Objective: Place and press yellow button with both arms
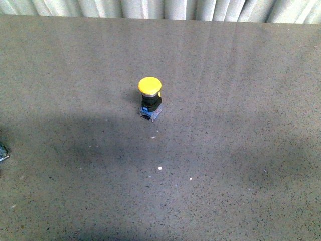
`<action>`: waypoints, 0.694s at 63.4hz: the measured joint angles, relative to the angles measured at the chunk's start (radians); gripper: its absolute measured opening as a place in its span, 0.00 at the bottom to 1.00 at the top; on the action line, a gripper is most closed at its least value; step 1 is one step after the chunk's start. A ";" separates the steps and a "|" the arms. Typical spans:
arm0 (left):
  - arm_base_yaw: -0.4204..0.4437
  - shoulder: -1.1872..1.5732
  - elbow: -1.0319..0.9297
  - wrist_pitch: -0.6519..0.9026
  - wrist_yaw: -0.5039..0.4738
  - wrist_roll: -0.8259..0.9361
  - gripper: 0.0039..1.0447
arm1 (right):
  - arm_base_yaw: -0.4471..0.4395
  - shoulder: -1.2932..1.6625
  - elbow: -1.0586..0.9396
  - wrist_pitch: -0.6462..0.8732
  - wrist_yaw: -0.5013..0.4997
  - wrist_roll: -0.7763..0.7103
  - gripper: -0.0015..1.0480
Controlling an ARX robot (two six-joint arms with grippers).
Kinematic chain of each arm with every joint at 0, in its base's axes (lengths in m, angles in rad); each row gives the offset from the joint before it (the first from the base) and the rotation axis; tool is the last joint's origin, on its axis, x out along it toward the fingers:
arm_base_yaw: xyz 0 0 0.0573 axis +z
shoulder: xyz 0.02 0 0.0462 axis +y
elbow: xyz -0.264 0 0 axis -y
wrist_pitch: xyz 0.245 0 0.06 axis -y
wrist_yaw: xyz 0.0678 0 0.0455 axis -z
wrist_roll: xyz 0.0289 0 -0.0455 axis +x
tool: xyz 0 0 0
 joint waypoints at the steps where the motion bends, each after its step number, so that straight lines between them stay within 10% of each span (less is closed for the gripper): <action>1: 0.000 -0.006 -0.008 0.001 0.000 0.000 0.01 | 0.007 0.019 0.011 0.005 0.004 -0.002 0.91; 32: 0.000 -0.183 -0.013 -0.169 0.001 0.000 0.01 | 0.480 0.670 0.445 0.054 0.141 0.040 0.91; 44: 0.000 -0.227 -0.013 -0.213 0.001 0.000 0.01 | 0.525 0.792 0.584 0.013 0.198 0.075 0.63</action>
